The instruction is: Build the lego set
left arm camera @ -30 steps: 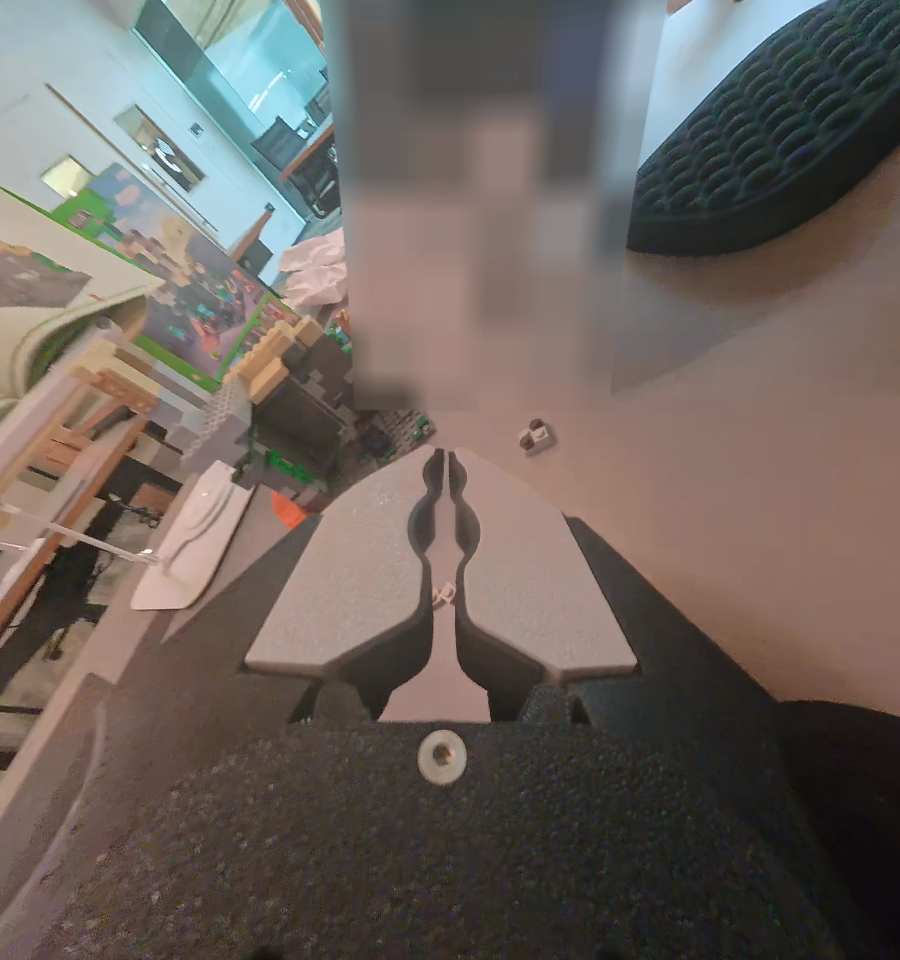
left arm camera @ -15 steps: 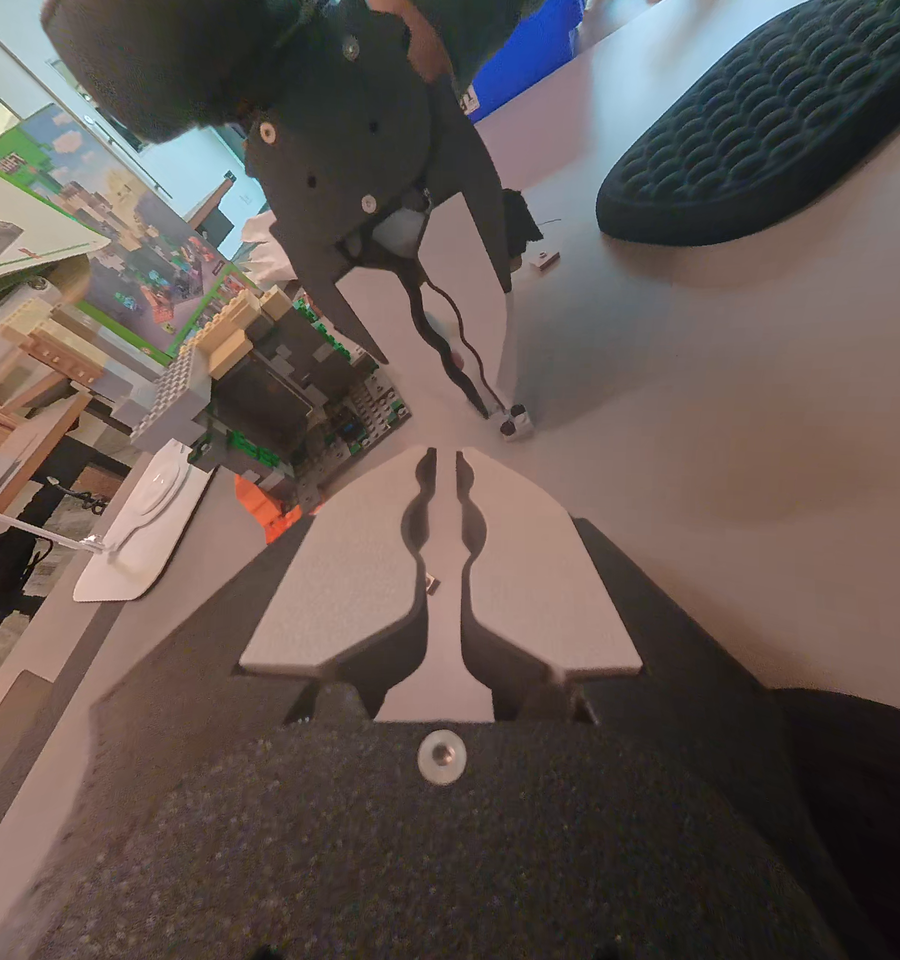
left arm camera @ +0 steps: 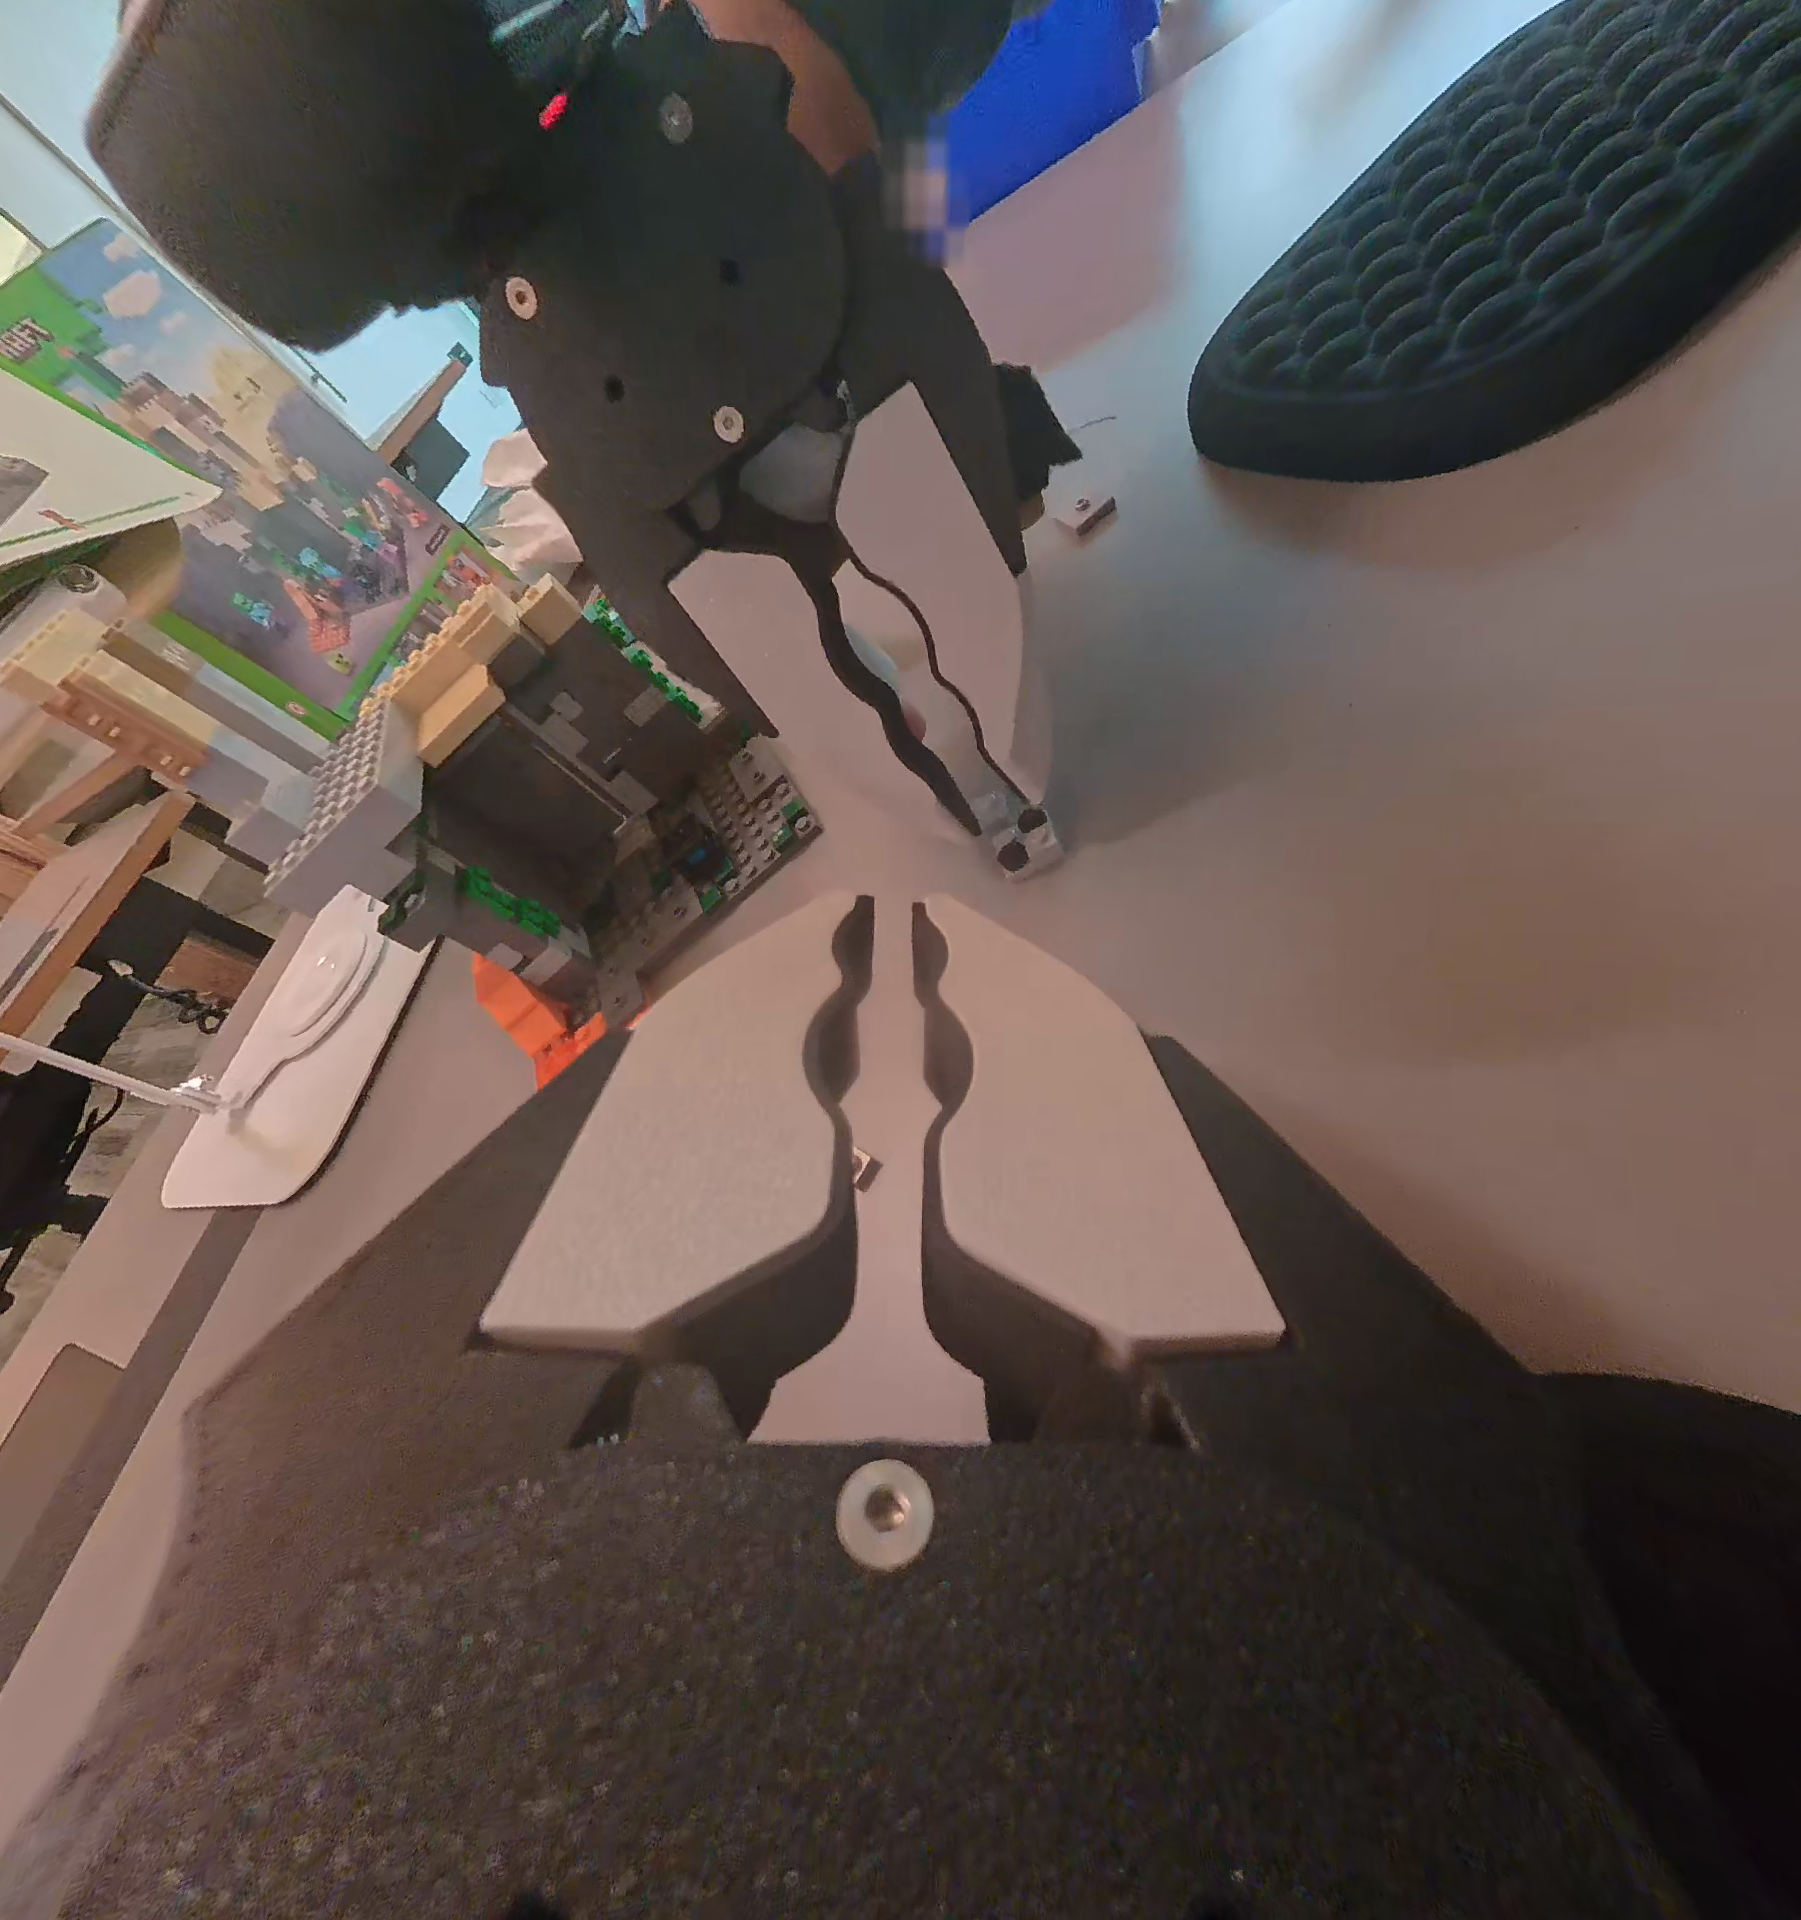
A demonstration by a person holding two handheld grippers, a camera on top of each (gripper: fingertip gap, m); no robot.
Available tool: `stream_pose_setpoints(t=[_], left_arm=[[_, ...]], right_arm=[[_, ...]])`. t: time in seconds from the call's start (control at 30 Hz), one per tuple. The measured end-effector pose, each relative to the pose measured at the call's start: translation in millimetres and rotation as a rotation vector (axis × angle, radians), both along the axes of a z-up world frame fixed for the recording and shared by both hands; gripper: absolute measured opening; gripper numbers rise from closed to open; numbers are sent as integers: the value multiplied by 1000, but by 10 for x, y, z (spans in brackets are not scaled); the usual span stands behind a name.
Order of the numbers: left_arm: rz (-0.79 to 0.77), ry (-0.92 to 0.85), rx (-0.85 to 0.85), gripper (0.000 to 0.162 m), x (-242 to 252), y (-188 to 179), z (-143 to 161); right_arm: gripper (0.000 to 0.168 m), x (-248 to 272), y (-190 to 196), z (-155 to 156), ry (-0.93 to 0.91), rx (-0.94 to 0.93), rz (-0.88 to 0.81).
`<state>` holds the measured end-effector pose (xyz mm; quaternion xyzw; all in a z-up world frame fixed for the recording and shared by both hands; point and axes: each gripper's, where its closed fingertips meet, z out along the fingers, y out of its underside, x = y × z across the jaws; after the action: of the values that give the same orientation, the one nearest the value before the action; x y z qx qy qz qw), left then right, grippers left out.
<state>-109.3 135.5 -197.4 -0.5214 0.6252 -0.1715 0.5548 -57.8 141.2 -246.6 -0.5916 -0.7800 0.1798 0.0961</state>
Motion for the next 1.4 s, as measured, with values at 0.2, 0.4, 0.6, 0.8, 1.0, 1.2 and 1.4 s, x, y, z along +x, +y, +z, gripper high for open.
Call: stream_pose_setpoints(t=[0.2,0.4,0.6,0.8,1.0,1.2,1.4], left_arm=[[-1,10,-1,6,1,-3,-18],[1,13,-7,6,-4,8,-37],[3,13,-9,5,-8,15,-44],[3,15,-7,5,-8,12,-43],[3,18,-2,5,-6,7,-41],[2,21,1,5,-2,4,-41],[4,22,4,5,-3,6,-40]], right_arm=[[13,155,111,-6,10,29,-84],[13,145,99,-89,24,19,-89],[7,96,90,-46,37,9,-56],[7,11,39,10,33,-12,-4],[8,2,33,-22,9,-28,11],[9,5,16,-32,-7,-44,20],[11,-8,-15,-22,-8,-65,20]])
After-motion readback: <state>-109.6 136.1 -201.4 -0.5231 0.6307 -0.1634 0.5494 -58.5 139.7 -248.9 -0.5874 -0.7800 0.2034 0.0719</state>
